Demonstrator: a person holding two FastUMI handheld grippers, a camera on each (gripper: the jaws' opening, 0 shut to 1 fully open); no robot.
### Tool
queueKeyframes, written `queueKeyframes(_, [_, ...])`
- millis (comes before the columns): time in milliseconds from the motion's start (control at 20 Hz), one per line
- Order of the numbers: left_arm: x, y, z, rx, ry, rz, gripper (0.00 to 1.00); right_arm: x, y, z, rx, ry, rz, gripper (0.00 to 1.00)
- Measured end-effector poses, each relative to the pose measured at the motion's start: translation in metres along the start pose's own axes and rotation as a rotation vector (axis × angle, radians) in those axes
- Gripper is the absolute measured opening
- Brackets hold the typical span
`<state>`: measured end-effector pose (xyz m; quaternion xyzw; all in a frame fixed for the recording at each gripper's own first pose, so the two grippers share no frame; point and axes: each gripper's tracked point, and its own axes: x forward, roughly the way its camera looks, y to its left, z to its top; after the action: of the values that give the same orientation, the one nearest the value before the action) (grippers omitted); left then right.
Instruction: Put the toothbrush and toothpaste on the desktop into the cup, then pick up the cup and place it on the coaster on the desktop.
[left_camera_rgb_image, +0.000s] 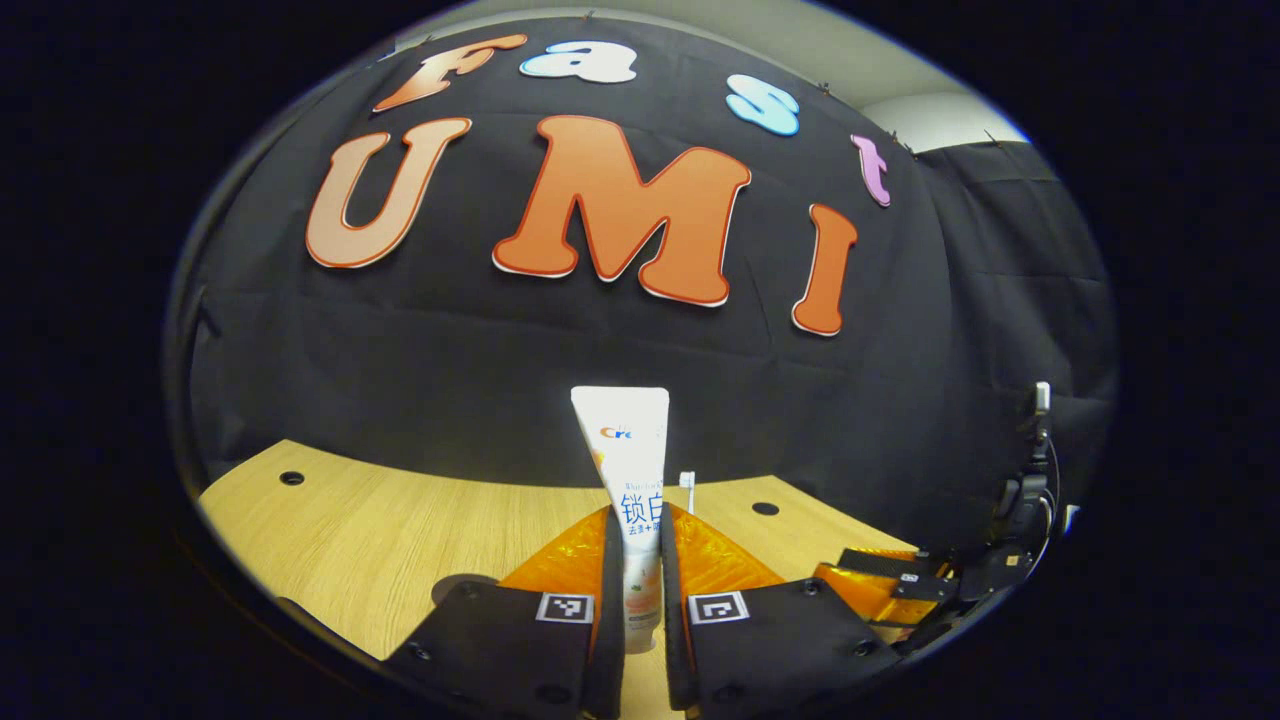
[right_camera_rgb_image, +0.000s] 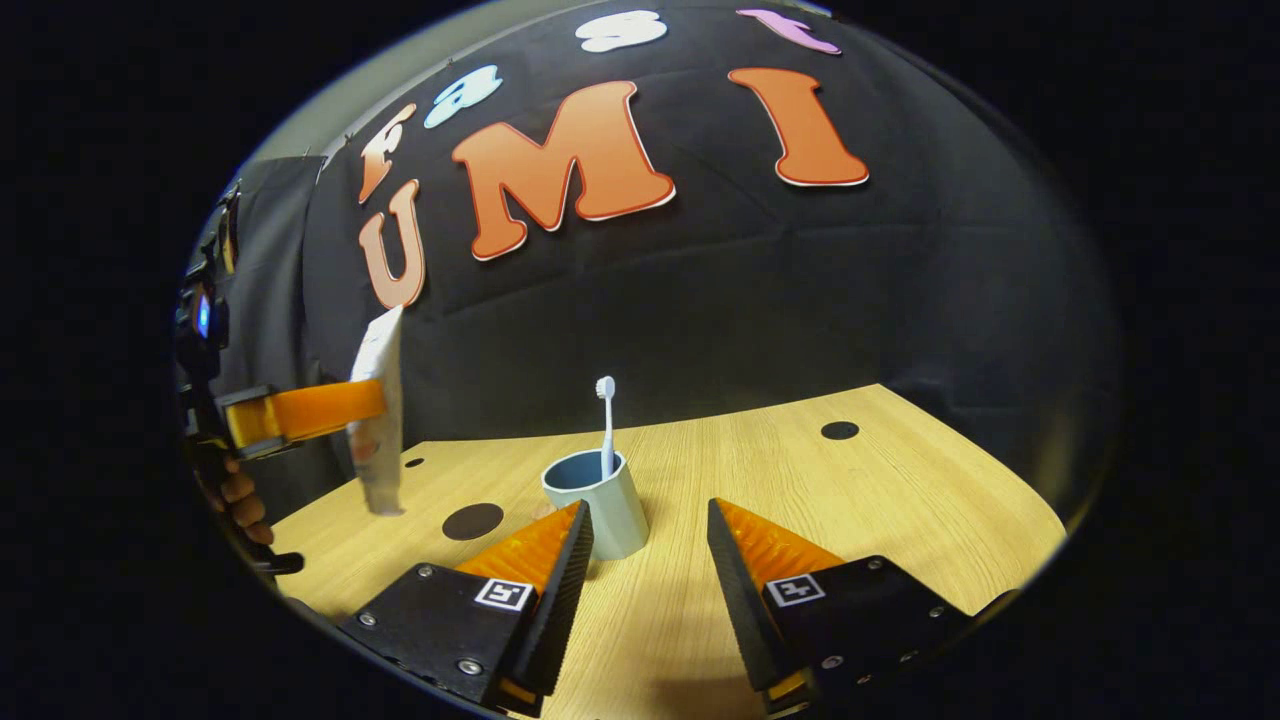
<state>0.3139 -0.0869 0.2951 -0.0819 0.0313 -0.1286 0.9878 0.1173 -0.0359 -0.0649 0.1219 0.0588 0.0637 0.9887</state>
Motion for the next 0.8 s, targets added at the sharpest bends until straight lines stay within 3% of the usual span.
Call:
queueKeyframes(200, [0.034,-0.007,-0.009,-0.061,-0.057,-0.036,0.2,-0.018,0.008,-0.014,0.028,-0.004,0.019,0.76])
queueKeyframes(500, [0.07,-0.025,0.0,-0.068,-0.154,-0.076,0.2,-0.034,0.007,-0.024,-0.015,0.002,0.032,0.78])
queueKeyframes(800, [0.106,-0.038,-0.016,-0.089,-0.176,-0.128,0.2,-0.042,-0.001,-0.027,-0.005,0.005,0.035,0.8])
